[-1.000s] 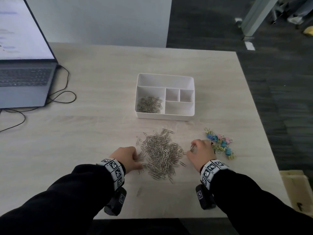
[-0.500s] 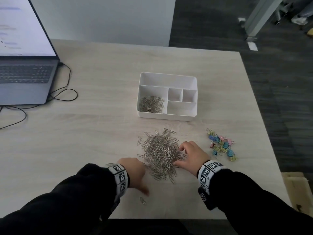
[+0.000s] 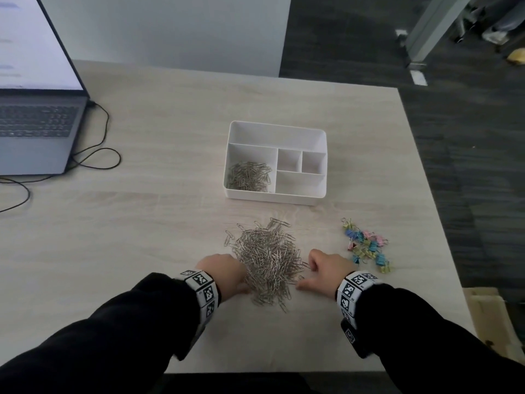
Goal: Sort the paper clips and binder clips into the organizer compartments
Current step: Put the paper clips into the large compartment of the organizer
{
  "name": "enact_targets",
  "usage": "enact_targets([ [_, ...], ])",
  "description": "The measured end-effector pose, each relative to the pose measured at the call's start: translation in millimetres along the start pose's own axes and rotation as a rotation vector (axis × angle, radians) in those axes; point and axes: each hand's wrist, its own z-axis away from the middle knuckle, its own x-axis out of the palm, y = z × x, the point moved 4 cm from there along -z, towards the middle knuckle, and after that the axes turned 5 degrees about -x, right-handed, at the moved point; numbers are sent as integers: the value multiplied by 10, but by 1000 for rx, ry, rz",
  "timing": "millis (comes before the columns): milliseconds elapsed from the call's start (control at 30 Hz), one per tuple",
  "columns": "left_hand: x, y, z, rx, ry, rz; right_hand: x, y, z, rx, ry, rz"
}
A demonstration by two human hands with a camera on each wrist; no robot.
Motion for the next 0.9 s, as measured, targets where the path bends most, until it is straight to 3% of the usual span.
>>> enact_targets([
  [133,-14,-101,-66,-9,37,111,58,-102,-2,-31,-34,-56],
  [300,-79,-218,-54,9,170,290,20,-386,-140,-132,39,-199],
  [433,-144,-388,-46,-77,278,414,-103,-481,-150,-210,114,-367],
  [567,-159,-472,-46,-176,223,395,-252,-319,-163,-175,222,-299],
  [733,-151,-315,-116,-136,172,281,-160,-225,-199,-86,10,-121],
  [900,-159,-176,-251,-76,162,300,-87,-428,-297,-184,26,-94],
])
